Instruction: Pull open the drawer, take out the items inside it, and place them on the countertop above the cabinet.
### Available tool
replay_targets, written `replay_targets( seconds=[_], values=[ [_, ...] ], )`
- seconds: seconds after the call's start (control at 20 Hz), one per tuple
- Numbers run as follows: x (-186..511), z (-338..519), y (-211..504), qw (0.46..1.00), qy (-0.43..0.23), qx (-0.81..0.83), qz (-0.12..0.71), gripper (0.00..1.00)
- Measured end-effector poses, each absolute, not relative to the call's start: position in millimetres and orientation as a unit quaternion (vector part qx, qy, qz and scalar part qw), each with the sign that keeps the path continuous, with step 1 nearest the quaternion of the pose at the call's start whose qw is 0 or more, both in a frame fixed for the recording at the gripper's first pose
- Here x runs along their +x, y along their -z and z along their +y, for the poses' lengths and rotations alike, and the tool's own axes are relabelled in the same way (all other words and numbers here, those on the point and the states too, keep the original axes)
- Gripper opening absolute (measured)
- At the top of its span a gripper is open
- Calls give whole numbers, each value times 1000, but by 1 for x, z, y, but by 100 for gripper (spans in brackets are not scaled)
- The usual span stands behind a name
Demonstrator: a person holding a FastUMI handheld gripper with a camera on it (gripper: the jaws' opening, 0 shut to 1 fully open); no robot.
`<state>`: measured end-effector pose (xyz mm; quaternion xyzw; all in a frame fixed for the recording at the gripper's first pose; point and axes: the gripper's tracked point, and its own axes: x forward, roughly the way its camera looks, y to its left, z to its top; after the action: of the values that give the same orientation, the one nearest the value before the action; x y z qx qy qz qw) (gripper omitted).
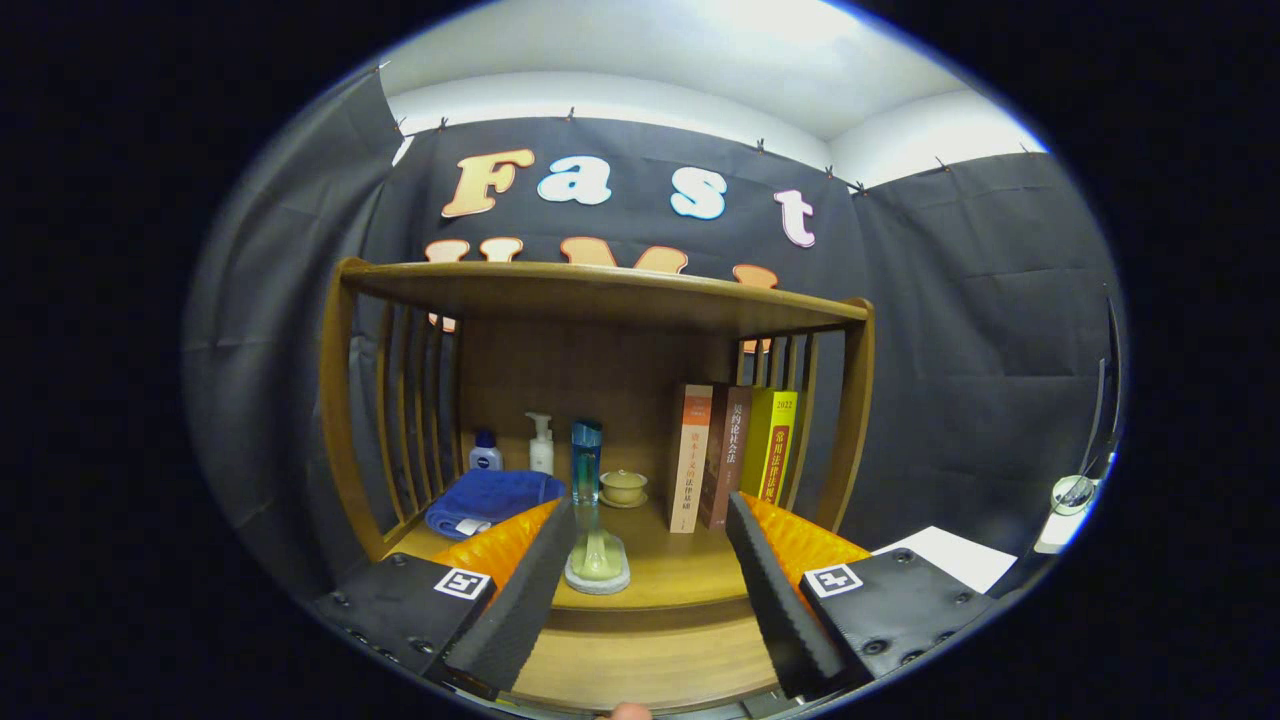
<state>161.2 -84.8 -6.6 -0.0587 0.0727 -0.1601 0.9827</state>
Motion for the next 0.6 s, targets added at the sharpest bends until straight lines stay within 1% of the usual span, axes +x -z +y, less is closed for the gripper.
replay_targets(
  seconds=[0.25, 0.4, 0.6],
  values=[
    [121, -66, -1, 988, 146, -48, 34, 98],
    [96, -59, 10, 988, 141, -50, 28, 98],
    [77, -37, 28, 993, 114, -35, 14, 98]
  ],
)
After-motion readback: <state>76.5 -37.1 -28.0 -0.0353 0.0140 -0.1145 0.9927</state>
